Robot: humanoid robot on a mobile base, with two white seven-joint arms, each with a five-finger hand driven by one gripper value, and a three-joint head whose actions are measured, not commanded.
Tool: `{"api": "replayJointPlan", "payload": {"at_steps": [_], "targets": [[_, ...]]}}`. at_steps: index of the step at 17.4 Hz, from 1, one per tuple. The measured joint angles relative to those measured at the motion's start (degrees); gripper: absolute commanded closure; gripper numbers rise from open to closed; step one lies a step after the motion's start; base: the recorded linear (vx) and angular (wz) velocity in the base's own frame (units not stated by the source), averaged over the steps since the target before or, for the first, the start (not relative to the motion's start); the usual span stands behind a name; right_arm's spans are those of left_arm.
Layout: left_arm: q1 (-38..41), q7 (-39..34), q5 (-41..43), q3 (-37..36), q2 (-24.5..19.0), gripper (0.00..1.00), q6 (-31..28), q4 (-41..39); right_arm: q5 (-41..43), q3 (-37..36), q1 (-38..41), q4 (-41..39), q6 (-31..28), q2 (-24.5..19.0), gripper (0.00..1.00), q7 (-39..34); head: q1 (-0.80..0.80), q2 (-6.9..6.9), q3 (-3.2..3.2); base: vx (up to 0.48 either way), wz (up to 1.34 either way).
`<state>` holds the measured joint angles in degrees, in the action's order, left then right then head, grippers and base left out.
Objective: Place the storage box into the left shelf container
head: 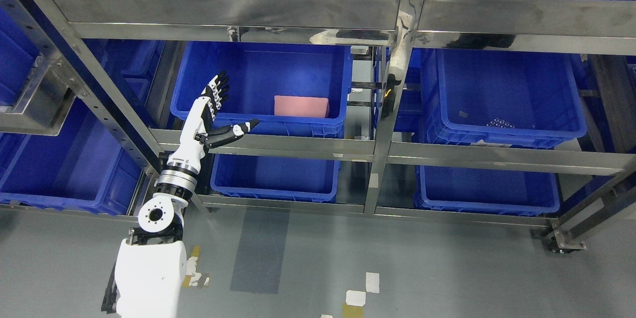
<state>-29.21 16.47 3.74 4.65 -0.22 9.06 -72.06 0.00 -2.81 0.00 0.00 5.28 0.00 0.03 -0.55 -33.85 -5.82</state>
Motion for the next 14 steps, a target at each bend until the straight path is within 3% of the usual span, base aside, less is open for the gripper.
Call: {"api": "replayJointPlan", "payload": {"at_steps": [7,14], "targets": [[2.15,0.26,-0.72,0.62,0.11,0.00,-1.72,-9.97,0.00,0.00,0.00,0.00,0.00,0.00,0.00,0.00,0.00,0.00,0.00,0.000,0.00],[4.56,1.07,-0.84,1.19,0.16,0.00,-2.11,-14.70,0.00,0.00,0.00,0.00,-0.01,0.00,0.00,0.00,0.00,0.00,0.00,0.000,0.00]]}}
